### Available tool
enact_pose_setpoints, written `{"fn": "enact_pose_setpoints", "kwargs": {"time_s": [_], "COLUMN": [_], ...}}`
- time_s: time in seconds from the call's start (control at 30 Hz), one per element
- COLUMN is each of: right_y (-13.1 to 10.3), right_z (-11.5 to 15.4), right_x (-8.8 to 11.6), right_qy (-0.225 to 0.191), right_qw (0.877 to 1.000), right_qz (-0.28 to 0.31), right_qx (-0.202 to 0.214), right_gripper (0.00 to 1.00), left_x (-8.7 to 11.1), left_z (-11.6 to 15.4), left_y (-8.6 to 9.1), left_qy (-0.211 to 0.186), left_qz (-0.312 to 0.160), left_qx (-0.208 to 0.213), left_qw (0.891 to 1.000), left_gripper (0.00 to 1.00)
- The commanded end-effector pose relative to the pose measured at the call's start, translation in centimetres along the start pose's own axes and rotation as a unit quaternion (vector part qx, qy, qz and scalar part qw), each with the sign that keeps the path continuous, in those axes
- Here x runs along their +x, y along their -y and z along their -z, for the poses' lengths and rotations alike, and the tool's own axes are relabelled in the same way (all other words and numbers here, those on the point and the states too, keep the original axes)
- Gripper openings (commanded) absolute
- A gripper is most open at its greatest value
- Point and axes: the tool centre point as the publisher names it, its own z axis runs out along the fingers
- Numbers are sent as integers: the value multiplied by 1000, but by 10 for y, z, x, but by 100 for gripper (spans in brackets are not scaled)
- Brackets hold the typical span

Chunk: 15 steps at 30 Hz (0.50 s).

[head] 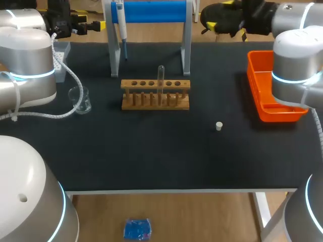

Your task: Invert the test tube, pick up the pipette, mount the tip to pipette, aspirate from beaker and dispense into the tube, eject the tip, return the pipette, and cap with the stopper.

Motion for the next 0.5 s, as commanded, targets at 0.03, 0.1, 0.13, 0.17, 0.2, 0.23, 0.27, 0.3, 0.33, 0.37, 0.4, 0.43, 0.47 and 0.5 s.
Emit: {"fn": "enact_pose_setpoints", "kwargs": {"time_s": [0.03, 0.1, 0.13, 0.17, 0.2, 0.23, 0.27, 0.3, 0.33, 0.37, 0.4, 0.43, 0.47, 0.5], "right_y": [-16, -21, -22, -22, -21, -18, -15, -12, -8, -2, 3, 6, 12, 16], "right_z": [12, 15, 17, 19, 21, 22, 23, 24, 24, 23, 22, 22, 21, 21], "right_x": [37, 56, 65, 73, 82, 91, 99, 107, 111, 119, 123, 127, 132, 135], "right_qy": [-19, -33, -41, -49, -58, -66, -78, -88, -90, -103, -113, -121, -136, -148], "right_qw": [1000, 999, 999, 998, 997, 997, 996, 994, 994, 992, 990, 988, 985, 983], "right_qz": [9, 16, 17, 18, 17, 9, 0, -5, -6, -16, -29, -30, -29, -32], "right_qx": [-18, -25, -30, -35, -40, -44, -53, -60, -61, -67, -76, -87, -97, -105], "right_gripper": [100, 100, 100, 100, 100, 100, 100, 100, 100, 100, 100, 100, 100, 100], "left_x": [0, 0, 0, 0, 0, 0, 0, 0, 0, 0, 0, 0, 0, 0], "left_z": [0, 0, 0, 0, 0, 0, 0, 0, 0, 0, 0, 0, 0, 0], "left_y": [0, 0, 0, 0, 0, 0, 0, 0, 0, 0, 0, 0, 0, 0], "left_qy": [0, 0, 0, 0, 0, 0, 0, 0, 0, 0, 0, 0, 0, 0], "left_qz": [0, 0, 0, 0, 0, 0, 0, 0, 0, 0, 0, 0, 0, 0], "left_qx": [0, 0, 0, 0, 0, 0, 0, 0, 0, 0, 0, 0, 0, 0], "left_qw": [1000, 1000, 1000, 1000, 1000, 1000, 1000, 1000, 1000, 1000, 1000, 1000, 1000, 1000], "left_gripper": [100, 100, 100, 100, 100, 100, 100, 100, 100, 100, 100, 100, 100, 100]}}
